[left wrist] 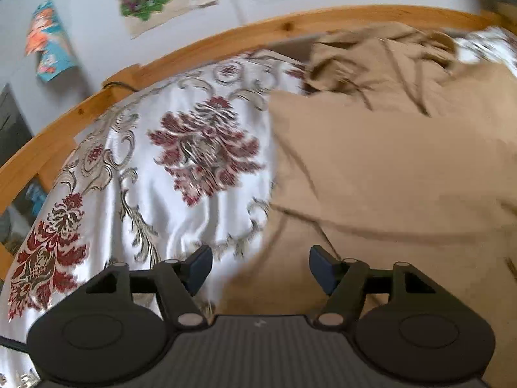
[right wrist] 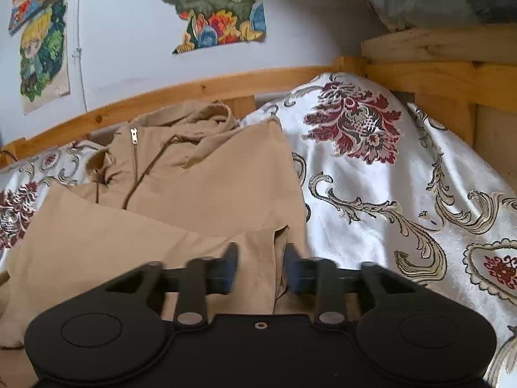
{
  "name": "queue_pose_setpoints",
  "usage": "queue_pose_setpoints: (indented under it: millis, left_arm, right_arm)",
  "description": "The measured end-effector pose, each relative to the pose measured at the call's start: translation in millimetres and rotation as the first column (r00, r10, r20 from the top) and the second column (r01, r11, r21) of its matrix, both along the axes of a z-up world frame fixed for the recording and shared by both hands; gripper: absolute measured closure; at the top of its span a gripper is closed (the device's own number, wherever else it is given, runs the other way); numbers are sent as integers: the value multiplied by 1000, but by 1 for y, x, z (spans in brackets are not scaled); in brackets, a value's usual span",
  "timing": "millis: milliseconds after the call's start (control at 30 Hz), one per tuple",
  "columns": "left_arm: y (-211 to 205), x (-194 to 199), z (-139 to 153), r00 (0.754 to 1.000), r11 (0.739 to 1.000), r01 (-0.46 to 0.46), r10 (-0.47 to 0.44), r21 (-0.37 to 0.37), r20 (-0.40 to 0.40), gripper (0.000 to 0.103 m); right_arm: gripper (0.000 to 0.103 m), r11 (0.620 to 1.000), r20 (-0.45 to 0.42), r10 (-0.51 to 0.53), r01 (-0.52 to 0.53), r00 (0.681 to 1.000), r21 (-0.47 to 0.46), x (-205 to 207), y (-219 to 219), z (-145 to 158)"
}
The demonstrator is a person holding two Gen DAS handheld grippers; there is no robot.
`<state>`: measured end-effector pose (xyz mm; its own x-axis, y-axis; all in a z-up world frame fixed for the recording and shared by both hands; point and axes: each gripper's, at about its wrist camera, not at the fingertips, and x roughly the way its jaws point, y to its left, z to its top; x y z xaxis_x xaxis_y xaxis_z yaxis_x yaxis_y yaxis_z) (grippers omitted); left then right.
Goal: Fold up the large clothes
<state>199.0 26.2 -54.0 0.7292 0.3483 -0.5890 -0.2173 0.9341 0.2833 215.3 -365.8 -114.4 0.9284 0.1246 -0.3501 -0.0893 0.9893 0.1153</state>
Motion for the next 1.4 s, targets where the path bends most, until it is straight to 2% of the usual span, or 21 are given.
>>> queue_pose_setpoints:
  millis: [33, 100, 133, 233, 333, 500, 567, 700, 800, 900, 1100, 1267, 1333, 1400]
  left_arm:
    - [1, 10, 0, 1000, 1000, -23, 23, -1, 12, 29]
    - [5, 30, -2, 998, 998, -64, 64, -7, 27, 29]
    - [7, 41, -5, 995, 996, -93, 93, -11, 27, 29]
    - [11, 66, -13, 984, 984, -176, 176, -19, -2, 30]
    - [14, 81, -21, 981, 979, -195, 193, -65, -34, 31]
    - [25, 104, -40, 965, 962, -242, 225, -124, -134, 30]
    - [26, 103, -39, 964, 959, -249, 231, -135, -134, 29]
    - [26, 86, -29, 972, 969, -214, 198, -125, -129, 28]
    - [28, 66, -19, 980, 976, -172, 157, -131, -119, 21]
    - [33, 43, -9, 986, 980, -130, 111, -151, -127, 18]
    - [48, 8, 32, 989, 977, -86, 60, -197, -134, 14]
    - [52, -8, 102, 994, 975, -72, 52, -210, -96, 6]
    - [49, -12, 137, 995, 980, -59, 44, -189, -87, 3]
    - [41, -13, 171, 996, 990, -30, 19, -135, -86, 2]
  right_arm:
    - [47, 1000, 20, 13, -12, 1000, -26, -5, 3, 1]
    - [35, 995, 56, 45, -40, 997, -87, -12, 12, 1]
    - [32, 991, 56, 63, -56, 996, -121, -12, 16, -1]
    - [32, 979, -2, 67, -66, 998, -191, -4, 24, -12]
    - [29, 974, -66, 50, -63, 997, -216, 5, 23, -23]
    - [21, 964, -75, 57, -74, 996, -255, 6, 25, -30]
    - [19, 963, -72, 61, -78, 996, -258, 5, 25, -30]
    - [11, 968, -43, 65, -74, 997, -239, 1, 21, -25]
    - [3, 967, -2, 67, -65, 998, -246, -8, 23, -18]
    - [1, 963, 15, 85, -79, 996, -259, -17, 27, -14]
    - [1, 967, 10, 88, -83, 996, -240, -30, 37, 5]
    - [1, 983, 73, 104, -92, 992, -160, -50, 40, 43]
    - [1, 986, 105, 113, -99, 988, -133, -59, 39, 58]
    - [1, 988, 120, 125, -112, 985, -105, -65, 36, 71]
